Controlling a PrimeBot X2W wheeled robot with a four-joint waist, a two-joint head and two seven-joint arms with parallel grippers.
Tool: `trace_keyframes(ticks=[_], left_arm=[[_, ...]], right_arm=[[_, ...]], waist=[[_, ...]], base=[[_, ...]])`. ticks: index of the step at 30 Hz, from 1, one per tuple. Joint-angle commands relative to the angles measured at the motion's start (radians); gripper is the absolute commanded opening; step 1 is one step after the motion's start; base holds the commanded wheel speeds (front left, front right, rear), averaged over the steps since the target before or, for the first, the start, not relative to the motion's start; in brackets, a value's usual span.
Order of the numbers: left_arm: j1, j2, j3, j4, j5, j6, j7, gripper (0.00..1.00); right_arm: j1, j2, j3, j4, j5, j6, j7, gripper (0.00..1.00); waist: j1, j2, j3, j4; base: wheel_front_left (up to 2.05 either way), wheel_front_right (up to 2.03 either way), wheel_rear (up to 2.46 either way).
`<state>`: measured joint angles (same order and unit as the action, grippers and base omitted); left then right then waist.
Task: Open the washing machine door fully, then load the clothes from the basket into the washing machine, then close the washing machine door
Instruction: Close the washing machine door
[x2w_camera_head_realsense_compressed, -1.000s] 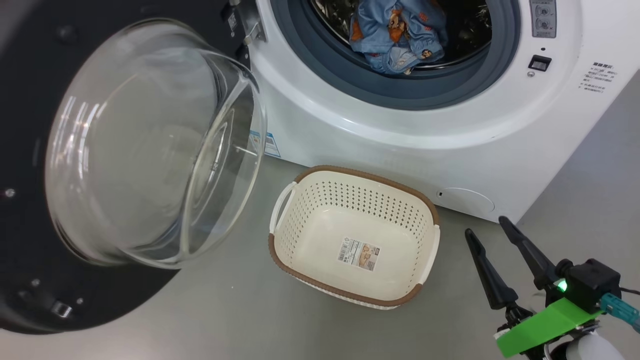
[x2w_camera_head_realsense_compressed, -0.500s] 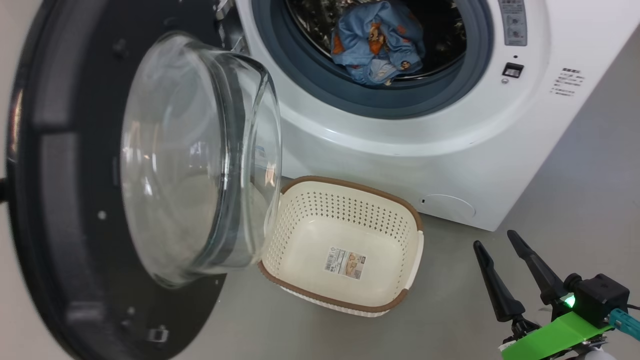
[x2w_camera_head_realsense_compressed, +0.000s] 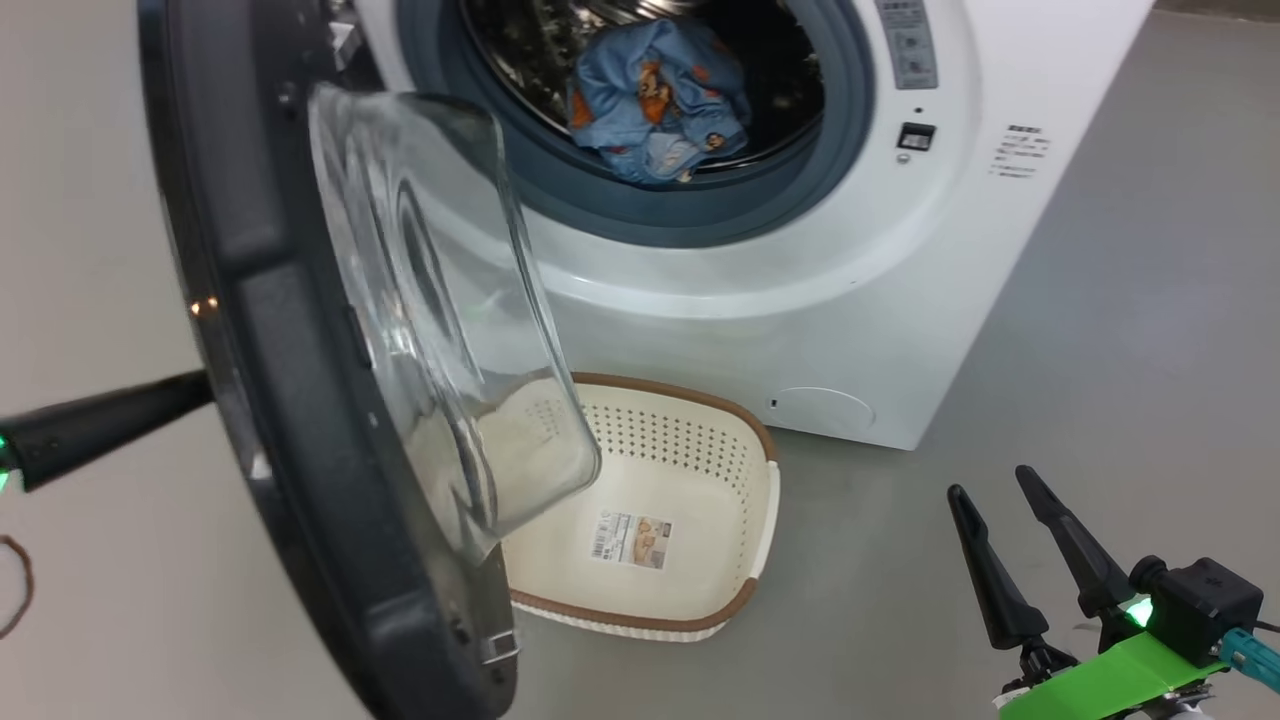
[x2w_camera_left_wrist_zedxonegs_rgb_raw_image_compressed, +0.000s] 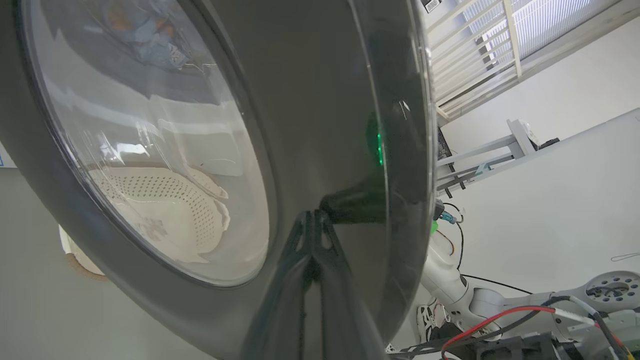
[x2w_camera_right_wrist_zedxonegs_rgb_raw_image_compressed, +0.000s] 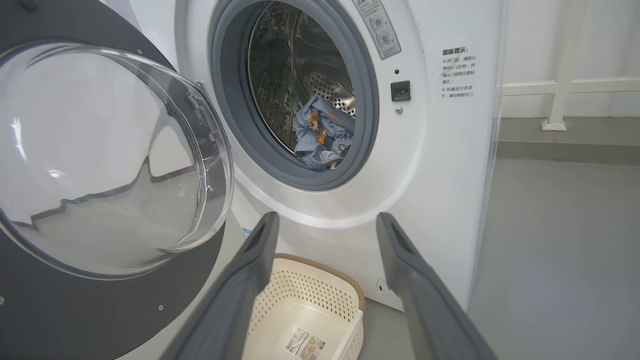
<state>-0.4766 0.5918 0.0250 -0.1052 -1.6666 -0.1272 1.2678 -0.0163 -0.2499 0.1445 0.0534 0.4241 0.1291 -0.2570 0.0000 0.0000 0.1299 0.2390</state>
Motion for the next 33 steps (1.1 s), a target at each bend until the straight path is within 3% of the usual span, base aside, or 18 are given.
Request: trace_keyframes(ticks=[1, 11, 21, 33], left_arm=[[-0.054, 0.027, 0.030, -0.042, 0.013, -0.003, 0.011, 0.00], [-0.115, -0.056, -0.018, -0.053, 0.077, -0.003, -0.025, 0.00], [-0.182, -0.125, -0.040, -0.035, 0.163, -0.003, -0.140, 0.00], [-0.256, -0.119, -0.076, 0.031, 0.210, -0.003, -0.211, 0.00]], right_arm=[[0.004, -0.002, 0.015, -0.031, 0.002, 0.002, -0.005, 1.00], [-0.001, 0.020, 0.009, -0.040, -0.004, 0.002, -0.005, 1.00], [-0.018, 0.053, 0.003, -0.050, -0.018, 0.002, -0.005, 1.00], [-0.049, 0.104, 0.002, -0.063, -0.033, 0.002, -0.005, 1.00]], waist=[[0.0000, 0.0000, -0.004, -0.039], [0.0000, 0.0000, 0.016, -0.117], [0.0000, 0.0000, 0.062, -0.203], [0.0000, 0.0000, 0.128, -0.309]], base=[[0.00, 0.00, 0.00], [0.00, 0.00, 0.00], [0.00, 0.00, 0.00], [0.00, 0.00, 0.00]])
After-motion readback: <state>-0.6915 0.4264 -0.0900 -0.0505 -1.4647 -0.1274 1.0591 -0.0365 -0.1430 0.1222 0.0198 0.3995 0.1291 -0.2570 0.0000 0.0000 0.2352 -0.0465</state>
